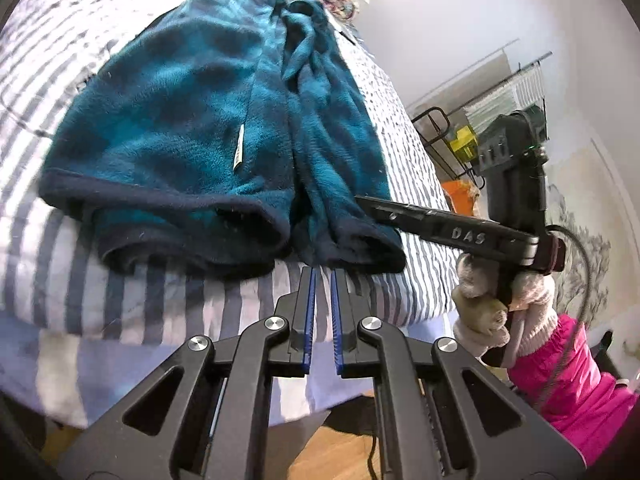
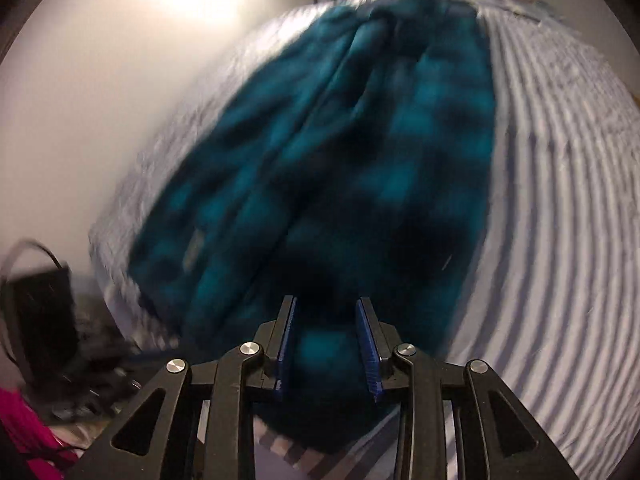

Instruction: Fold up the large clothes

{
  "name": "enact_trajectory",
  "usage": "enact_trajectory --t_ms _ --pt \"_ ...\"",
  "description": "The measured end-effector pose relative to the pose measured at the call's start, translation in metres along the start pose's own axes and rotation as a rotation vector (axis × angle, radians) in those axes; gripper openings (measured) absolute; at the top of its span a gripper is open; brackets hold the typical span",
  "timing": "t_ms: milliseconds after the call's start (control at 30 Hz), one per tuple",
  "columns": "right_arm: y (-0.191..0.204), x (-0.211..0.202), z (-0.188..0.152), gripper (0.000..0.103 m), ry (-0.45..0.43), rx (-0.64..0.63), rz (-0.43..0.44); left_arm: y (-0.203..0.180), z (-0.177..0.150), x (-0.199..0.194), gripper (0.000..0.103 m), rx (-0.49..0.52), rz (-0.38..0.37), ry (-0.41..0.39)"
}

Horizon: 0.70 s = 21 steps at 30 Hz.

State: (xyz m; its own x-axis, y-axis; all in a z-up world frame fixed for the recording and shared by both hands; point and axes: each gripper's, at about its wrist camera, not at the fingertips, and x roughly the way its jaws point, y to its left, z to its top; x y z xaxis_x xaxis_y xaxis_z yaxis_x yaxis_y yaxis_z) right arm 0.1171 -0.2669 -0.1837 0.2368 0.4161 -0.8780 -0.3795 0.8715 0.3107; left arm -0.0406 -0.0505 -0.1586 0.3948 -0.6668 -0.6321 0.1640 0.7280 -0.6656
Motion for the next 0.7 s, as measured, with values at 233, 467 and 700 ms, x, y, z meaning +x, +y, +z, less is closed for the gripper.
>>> enact_trajectory --t_ms 233,467,700 --pt "-0.002 -0.047 -0.004 0.034 -0.132 0.017 0.046 -0.025 0.021 -0.021 0.031 0.087 0.033 -0.046" --pt "-0.045 -0.066 -0.018 0.065 -0.187 0.205 -0.013 -0.033 0.054 0.020 0.035 0.105 0.048 0.031" --pt "-0.064 -0.023 -0.047 0.026 -0.061 0.314 0.154 -0.024 0.057 0.046 0.006 0.080 0.063 0.060"
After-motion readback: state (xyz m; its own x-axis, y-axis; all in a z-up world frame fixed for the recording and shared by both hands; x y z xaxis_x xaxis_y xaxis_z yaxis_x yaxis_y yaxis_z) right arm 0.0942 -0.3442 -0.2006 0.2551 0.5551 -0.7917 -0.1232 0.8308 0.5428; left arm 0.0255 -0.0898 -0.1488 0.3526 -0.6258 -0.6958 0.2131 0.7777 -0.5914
